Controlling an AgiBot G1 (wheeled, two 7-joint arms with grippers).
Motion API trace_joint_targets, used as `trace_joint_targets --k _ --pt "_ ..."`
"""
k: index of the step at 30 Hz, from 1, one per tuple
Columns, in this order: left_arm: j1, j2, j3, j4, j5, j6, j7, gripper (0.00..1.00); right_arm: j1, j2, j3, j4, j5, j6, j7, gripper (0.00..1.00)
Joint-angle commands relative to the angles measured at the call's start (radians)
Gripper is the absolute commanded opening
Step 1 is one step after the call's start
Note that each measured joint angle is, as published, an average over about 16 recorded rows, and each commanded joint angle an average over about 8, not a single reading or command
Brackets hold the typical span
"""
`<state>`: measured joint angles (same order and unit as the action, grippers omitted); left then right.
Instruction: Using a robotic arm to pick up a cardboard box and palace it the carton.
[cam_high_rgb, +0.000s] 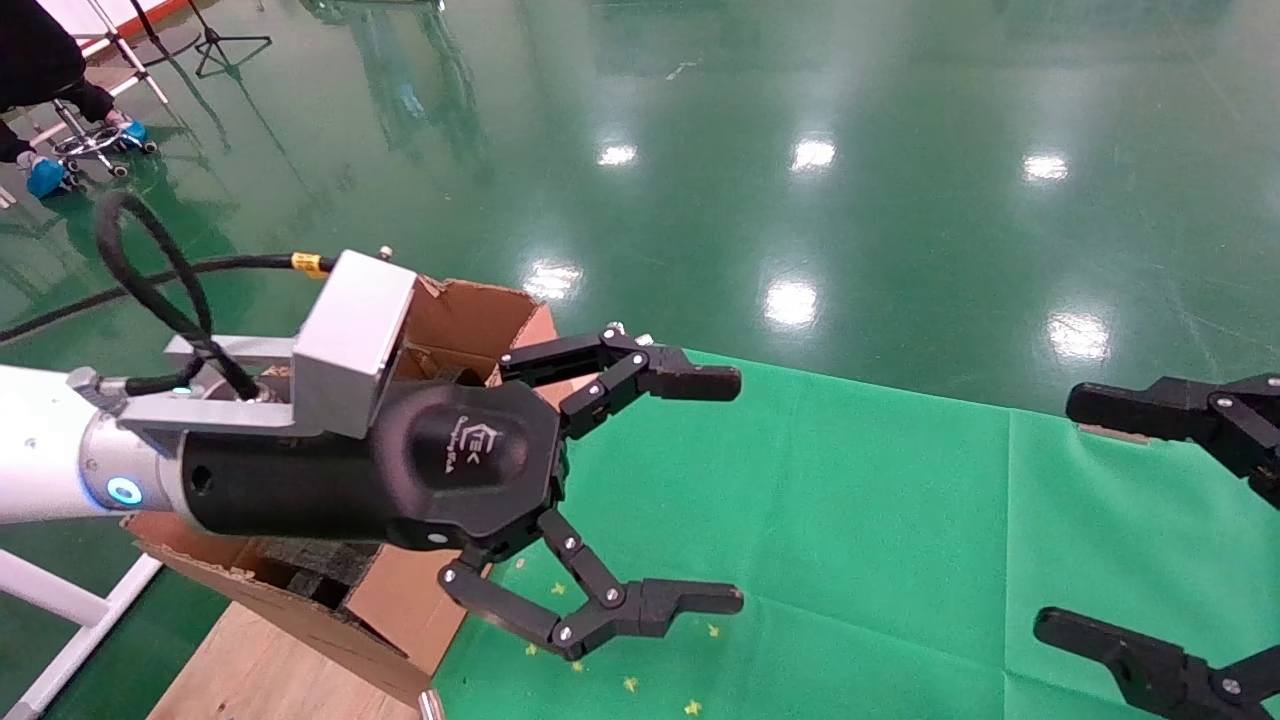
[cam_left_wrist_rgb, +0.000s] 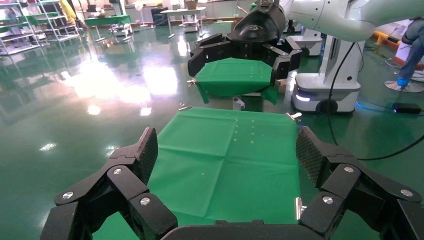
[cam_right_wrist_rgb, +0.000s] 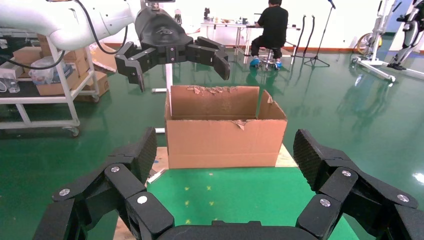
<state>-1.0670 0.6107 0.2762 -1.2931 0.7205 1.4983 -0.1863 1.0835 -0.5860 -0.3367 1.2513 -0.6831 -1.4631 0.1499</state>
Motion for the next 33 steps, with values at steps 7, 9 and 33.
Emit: trace_joint_targets --k 7,9,33 --pt "-0.004 0.000 0.002 0.005 0.005 -0.002 0.000 1.00 0.000 0.000 0.000 0.000 0.000 0.000 0.000 1.00" --pt "-0.004 0.000 0.002 0.006 0.006 -0.002 -0.001 1.00 0.000 0.000 0.000 0.000 0.000 0.000 0.000 1.00" --pt "-0.007 0.000 0.003 0.008 0.009 -0.003 -0.001 1.00 0.000 0.000 0.000 0.000 0.000 0.000 0.000 1.00"
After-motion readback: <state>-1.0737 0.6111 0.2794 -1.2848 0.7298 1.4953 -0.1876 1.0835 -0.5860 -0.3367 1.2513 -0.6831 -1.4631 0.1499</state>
